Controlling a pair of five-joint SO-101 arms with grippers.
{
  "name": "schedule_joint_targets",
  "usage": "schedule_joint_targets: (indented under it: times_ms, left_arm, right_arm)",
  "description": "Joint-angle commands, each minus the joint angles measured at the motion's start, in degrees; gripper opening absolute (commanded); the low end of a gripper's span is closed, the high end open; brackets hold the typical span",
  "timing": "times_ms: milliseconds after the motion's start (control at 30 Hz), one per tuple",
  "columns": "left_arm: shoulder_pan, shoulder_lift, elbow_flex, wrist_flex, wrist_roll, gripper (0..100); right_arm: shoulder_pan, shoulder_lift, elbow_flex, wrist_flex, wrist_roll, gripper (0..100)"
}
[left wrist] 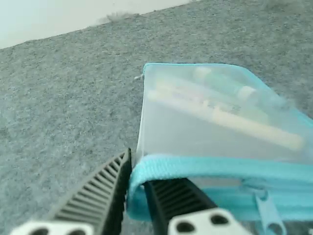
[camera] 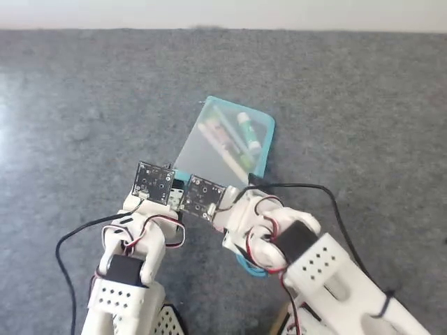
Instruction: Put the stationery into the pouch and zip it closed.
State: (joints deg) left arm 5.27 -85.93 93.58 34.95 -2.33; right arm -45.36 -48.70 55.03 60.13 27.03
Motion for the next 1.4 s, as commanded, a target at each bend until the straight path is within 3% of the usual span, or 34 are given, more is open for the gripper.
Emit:
schedule_joint_targets:
  times_ms: [0, 267, 367, 533, 700, 900, 1133, 1367]
  left_arm:
    - [-0.4, -0.4, -3.6, -2.0, 1.1, 1]
    - [-0.4, -0.4, -4.1, -0.8, 1.1, 1]
    - [-0.4, -0.4, -4.1, -0.8, 1.1, 1]
    - [-0.4, -0.7, -4.1, -0.8, 1.1, 1]
    - [-0.6, -0.7, -5.3, -0.3, 1.1, 4]
    - [-0.8, -0.8, -14.2, 10.8, 4.0, 23]
    - [-0.9, -0.8, -23.2, 23.5, 5.1, 21]
    - [3.2, -0.7, -22.6, 24.5, 4.7, 21]
  right_arm:
    - [2.1, 3.0, -0.1, -5.5, 1.1, 36.0]
    - [6.0, 10.1, -0.5, -11.6, 1.0, 34.5]
    - [7.2, 10.2, -1.9, -12.1, -0.6, 24.7]
    - [8.9, 10.9, -6.6, -12.1, -6.2, 0.0]
    - [9.3, 11.2, -10.3, -12.1, -6.3, 1.1]
    - [15.7, 21.4, -17.3, -14.0, -8.0, 0.8]
    - [22.2, 37.0, -27.4, -16.5, -12.6, 0.8]
    - [22.1, 38.8, -30.1, -14.4, -14.5, 0.8]
